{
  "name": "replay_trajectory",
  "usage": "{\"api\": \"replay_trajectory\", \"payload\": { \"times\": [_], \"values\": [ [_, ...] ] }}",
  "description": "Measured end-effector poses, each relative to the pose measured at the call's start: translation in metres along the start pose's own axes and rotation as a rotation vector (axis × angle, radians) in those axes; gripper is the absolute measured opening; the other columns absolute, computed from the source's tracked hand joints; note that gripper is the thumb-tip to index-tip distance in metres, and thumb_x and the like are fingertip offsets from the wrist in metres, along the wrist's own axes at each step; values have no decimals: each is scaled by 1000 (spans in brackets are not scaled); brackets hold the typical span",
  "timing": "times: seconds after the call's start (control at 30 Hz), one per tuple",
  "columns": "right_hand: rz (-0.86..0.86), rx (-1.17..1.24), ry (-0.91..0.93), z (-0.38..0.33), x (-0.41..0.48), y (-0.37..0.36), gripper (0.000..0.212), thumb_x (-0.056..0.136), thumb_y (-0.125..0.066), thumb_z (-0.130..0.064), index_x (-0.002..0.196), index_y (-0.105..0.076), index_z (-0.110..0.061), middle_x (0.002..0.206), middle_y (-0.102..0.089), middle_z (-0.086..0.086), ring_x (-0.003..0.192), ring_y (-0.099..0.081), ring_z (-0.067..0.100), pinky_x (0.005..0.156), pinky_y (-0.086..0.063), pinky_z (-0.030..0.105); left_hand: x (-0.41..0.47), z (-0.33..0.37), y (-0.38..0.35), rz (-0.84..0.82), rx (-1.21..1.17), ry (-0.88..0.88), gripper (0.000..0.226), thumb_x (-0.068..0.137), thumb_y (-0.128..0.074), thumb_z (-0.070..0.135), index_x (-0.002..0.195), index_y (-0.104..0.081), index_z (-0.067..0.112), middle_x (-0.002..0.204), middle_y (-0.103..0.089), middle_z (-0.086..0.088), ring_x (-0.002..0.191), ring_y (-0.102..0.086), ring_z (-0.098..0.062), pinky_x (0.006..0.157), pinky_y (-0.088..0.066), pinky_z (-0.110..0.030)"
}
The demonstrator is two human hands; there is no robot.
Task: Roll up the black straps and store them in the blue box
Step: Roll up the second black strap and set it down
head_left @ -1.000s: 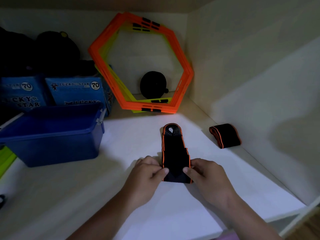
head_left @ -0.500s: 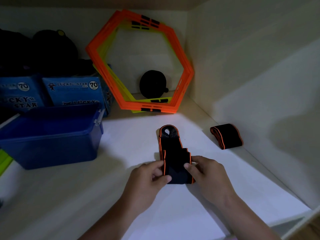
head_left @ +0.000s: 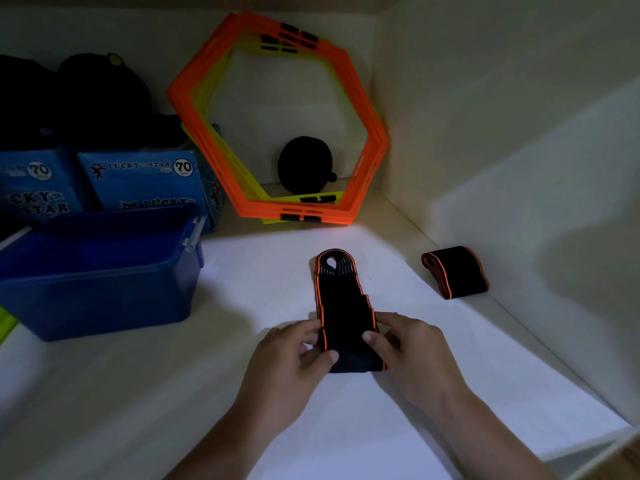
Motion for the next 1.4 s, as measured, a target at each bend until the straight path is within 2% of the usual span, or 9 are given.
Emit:
{"api": "replay_trajectory", "payload": {
  "times": [0.1, 0.33, 0.5, 0.67, 0.9, 1.07, 1.2, 1.33, 1.4],
  "values": [
    [-2, -105, 38, 1, 2, -4, 17, 87, -56, -46, 85, -64, -32, 67, -56, -10, 71, -56, 13, 59, -42, 23, -1, 0, 0, 3, -10, 1, 44, 80, -78, 32, 122, -67, 40, 100, -70, 19, 98, -56, 7, 75, -38, -1],
    [28, -116, 26, -3, -1, -2, 13, 90, -63, -34, 82, -69, -26, 73, -64, -4, 70, -58, 14, 63, -46, 29, 0, -2, -1, 13, -27, 37, 38, 78, -81, 32, 115, -73, 37, 98, -73, 19, 94, -60, 9, 74, -42, -2],
    [9, 103, -44, -4, -12, 8, 20, 90, -66, -13, 94, -61, -32, 80, -75, -16, 70, -65, -6, 66, -46, 8, 0, 1, 1, -3, -43, 40, 32, 78, -82, 29, 107, -75, 38, 92, -74, 19, 94, -62, 12, 75, -45, -2],
    [16, 28, 59, -2, -15, 4, 18, 85, -70, -9, 83, -74, -26, 76, -73, -12, 70, -66, 7, 68, -52, 23, 0, -2, -1, -4, 80, -60, 18, 81, -72, 43, 99, -69, 44, 87, -70, 21, 88, -61, 2, 77, -47, -16],
    [-128, -55, 264, 5, -10, 12, 32, 75, -56, -27, 96, -79, -30, 114, -63, -14, 106, -55, 11, 89, -43, 15, 0, -1, -3, -119, 254, -354, 25, 74, -63, 36, 98, -68, 32, 148, -47, 21, 131, -41, -5, 99, -45, -32],
    [-301, 27, 374, 8, -10, 20, 27, 74, -72, -37, 98, -62, -31, 153, -30, -34, 144, -29, -6, 102, -40, 15, -1, 7, -10, -243, 165, -448, 16, 93, -53, 33, 102, -61, 22, 152, -48, 14, 151, -20, 0, 119, -26, -24],
    [-465, 140, 282, 13, -18, 19, 42, 81, -73, -34, 118, -54, -42, 153, -36, -33, 118, -58, -9, 94, -52, 23, -7, 11, -7, -367, -65, -302, 17, 102, -44, 30, 112, -57, 30, 142, -57, 24, 142, -38, 5, 114, -35, -25],
    [-315, 40, 415, 12, -21, 20, 48, 92, -65, -40, 137, -52, -45, 140, -54, -31, 121, -57, -9, 99, -48, 21, -10, 16, -2, -337, -160, -205, 27, 102, -38, 42, 106, -58, 25, 91, -69, 7, 88, -65, -17, 87, -50, -48],
    [-276, 61, 426, 10, -20, 23, 37, 94, -66, -33, 130, -60, -39, 128, -65, -26, 114, -63, -3, 92, -52, 23, -10, 16, -2, -355, -220, -181, 25, 99, -45, 44, 108, -59, 25, 100, -72, 16, 93, -66, -6, 89, -51, -38]
  ]
}}
Point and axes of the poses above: each hand's wrist, its own x-axis towards the middle knuckle, its own y-axis out of the back of the hand, z = x × y, the point moved 4 cm from there along x, towards the middle knuckle
